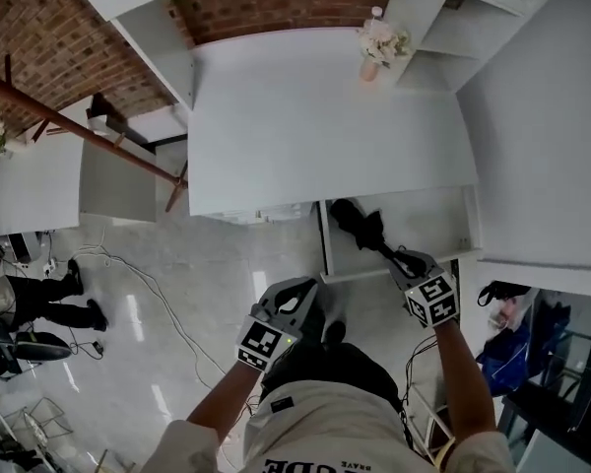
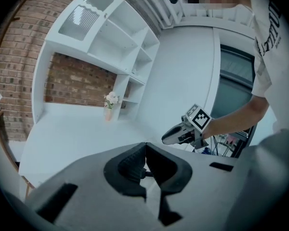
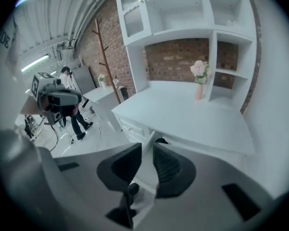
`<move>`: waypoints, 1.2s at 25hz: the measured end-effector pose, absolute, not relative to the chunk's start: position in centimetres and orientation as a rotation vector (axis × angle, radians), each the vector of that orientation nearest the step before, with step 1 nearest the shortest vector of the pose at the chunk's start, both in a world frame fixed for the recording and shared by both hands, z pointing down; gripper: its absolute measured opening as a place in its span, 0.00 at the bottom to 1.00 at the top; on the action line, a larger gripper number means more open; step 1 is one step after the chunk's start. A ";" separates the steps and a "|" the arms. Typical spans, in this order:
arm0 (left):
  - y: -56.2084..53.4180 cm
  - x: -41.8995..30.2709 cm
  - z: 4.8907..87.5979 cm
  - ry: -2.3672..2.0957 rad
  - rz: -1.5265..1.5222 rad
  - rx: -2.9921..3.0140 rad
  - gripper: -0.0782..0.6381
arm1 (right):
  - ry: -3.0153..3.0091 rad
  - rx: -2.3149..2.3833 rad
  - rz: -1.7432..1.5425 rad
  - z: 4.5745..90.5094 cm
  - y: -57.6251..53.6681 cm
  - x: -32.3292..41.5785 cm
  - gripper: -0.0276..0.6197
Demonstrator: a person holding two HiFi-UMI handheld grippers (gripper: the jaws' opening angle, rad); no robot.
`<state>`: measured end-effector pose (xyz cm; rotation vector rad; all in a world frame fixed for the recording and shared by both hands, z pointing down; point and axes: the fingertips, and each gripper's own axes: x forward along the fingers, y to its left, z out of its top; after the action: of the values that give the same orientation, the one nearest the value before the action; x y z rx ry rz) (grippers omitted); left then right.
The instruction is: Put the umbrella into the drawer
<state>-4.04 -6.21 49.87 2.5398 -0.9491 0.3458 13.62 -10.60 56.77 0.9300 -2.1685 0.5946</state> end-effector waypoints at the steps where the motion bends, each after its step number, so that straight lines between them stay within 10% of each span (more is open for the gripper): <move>1: -5.8 -4.0 49.5 -0.958 0.341 2.536 0.14 | -2.190 0.954 0.597 55.8 -9.9 13.9 0.17; 30: 2.3 -3.0 37.5 -1.395 0.199 2.634 0.14 | -2.385 1.693 0.293 39.2 4.2 30.3 0.09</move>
<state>-3.05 2.30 37.49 2.6338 -1.3953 0.1992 30.26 4.22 39.24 1.6928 -2.3854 0.2932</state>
